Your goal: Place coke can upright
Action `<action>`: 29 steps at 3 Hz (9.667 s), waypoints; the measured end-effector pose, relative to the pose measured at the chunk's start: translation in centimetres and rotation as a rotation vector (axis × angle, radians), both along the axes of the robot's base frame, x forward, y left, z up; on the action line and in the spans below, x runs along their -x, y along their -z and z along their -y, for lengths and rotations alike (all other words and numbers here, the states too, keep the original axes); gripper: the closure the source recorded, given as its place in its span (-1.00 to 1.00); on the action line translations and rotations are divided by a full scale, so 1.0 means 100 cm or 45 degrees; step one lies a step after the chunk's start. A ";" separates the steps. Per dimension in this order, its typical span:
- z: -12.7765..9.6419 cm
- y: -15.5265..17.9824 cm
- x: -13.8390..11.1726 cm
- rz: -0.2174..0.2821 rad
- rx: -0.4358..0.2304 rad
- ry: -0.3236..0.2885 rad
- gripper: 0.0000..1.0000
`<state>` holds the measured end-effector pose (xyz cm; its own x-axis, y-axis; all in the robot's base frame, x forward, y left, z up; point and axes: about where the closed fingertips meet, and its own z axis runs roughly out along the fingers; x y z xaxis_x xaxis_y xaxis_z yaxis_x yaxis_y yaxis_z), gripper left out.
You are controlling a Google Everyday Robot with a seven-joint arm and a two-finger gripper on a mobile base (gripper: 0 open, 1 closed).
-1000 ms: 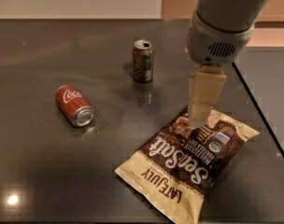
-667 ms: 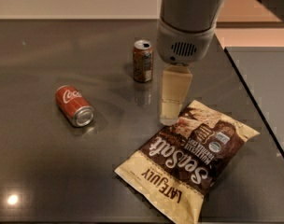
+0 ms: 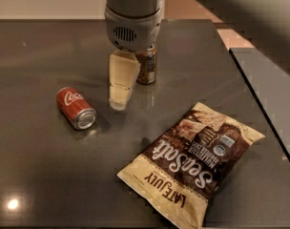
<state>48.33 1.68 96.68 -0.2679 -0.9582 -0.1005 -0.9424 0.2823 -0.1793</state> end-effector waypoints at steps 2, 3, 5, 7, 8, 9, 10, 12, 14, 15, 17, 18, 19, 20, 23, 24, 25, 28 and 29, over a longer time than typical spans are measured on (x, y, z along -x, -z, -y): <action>-0.050 0.010 -0.019 -0.008 -0.082 0.260 -1.00; -0.057 0.010 -0.024 0.012 -0.112 0.253 -1.00; -0.096 0.034 -0.054 -0.118 -0.135 0.340 -1.00; -0.141 0.083 -0.064 -0.191 -0.071 0.496 -1.00; -0.158 0.102 -0.066 -0.209 -0.032 0.588 -1.00; -0.171 0.112 -0.063 -0.220 -0.002 0.641 -1.00; -0.179 0.114 -0.056 -0.227 0.021 0.669 -0.65; -0.184 0.113 -0.049 -0.245 0.011 0.675 0.30; -0.180 0.087 -0.038 -0.245 -0.129 0.515 1.00; -0.179 0.067 -0.028 -0.232 -0.277 0.325 1.00; -0.179 0.026 -0.022 -0.130 -0.633 -0.019 1.00; -0.177 0.014 -0.027 -0.080 -0.835 -0.136 1.00; -0.167 0.014 -0.030 -0.050 -1.030 -0.198 1.00; -0.151 0.017 -0.031 -0.013 -1.213 -0.236 1.00; -0.117 0.030 -0.031 0.099 -1.612 -0.351 1.00; -0.114 0.036 -0.030 0.105 -1.670 -0.370 1.00; -0.112 0.042 -0.030 0.103 -1.702 -0.367 1.00; -0.108 0.060 -0.027 0.165 -1.712 -0.284 -0.27; -0.110 0.059 -0.026 0.162 -1.711 -0.289 -0.76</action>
Offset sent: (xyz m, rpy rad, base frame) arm 0.0024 0.0405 -0.0263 -0.0361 0.1322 -0.3208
